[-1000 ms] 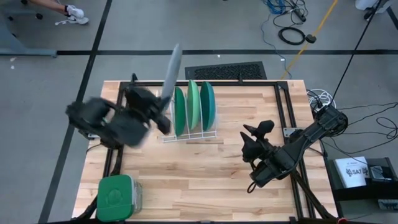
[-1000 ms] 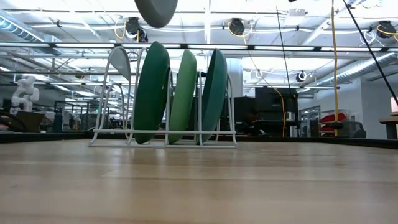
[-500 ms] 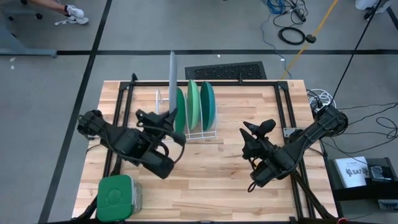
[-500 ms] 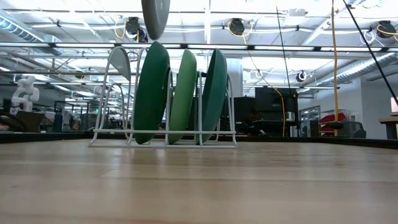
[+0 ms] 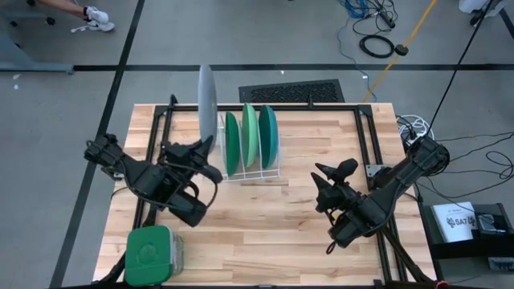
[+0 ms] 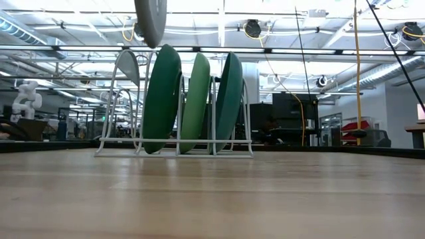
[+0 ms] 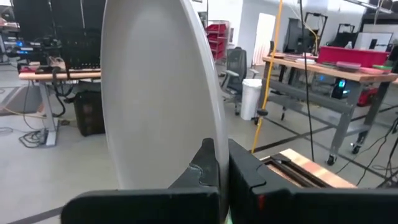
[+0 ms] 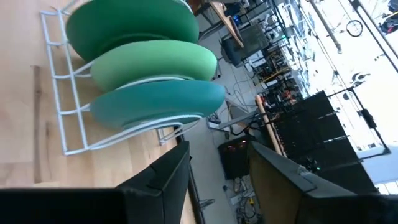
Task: Sort dishes
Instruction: Put the gray plate into the dish rack
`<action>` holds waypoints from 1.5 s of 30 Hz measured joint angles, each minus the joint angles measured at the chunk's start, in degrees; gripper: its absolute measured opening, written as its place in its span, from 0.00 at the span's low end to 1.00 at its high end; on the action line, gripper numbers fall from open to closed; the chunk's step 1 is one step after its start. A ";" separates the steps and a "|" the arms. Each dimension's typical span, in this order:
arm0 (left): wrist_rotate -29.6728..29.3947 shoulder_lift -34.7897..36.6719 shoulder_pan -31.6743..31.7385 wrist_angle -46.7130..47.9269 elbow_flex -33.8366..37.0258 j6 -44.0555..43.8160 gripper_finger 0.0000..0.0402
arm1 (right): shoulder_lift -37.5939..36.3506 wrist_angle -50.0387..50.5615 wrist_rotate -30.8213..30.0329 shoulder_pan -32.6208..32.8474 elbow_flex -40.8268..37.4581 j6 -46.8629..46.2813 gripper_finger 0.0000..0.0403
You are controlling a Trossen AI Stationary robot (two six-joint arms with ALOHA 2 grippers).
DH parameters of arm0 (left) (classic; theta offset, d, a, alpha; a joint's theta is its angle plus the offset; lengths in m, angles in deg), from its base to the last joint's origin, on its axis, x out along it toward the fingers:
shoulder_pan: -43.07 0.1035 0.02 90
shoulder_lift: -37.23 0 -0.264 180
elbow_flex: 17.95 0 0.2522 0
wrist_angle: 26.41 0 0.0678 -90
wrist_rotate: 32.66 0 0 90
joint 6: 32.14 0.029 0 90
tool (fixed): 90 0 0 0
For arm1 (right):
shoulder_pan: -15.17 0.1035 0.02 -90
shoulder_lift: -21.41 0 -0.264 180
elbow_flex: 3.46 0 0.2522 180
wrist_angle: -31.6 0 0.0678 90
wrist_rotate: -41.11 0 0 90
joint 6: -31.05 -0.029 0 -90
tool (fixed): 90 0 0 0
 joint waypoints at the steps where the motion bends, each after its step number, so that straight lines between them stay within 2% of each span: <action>1: 0.26 0.35 0.00 -0.02 0.97 -0.53 0.00 | 0.00 0.00 0.02 0.34 0.01 -0.35 0.38; 16: 5.32 3.86 1.48 -0.35 21.79 -23.92 0.00 | 0.00 0.03 1.46 2.12 0.01 -1.14 0.38; 20: 10.04 3.84 2.33 -4.97 25.38 -23.81 0.00 | 0.02 0.02 1.46 2.08 0.01 -1.14 0.38; 26: 10.50 3.84 3.33 -10.93 29.02 -23.69 0.00 | 0.02 -0.15 1.44 2.06 0.01 -0.93 0.38; 32: 14.17 3.51 5.36 -17.07 31.76 -20.47 0.00 | 0.02 -0.33 1.44 2.06 -0.01 -0.50 0.38; 42: 15.35 3.54 8.31 -20.18 34.92 -20.03 0.00 | 0.02 -0.46 1.44 2.04 0.01 -0.47 0.38; 45: 16.80 3.54 9.17 -24.91 36.50 -16.00 0.00 | 0.02 -0.48 1.44 2.04 -0.01 -0.46 0.38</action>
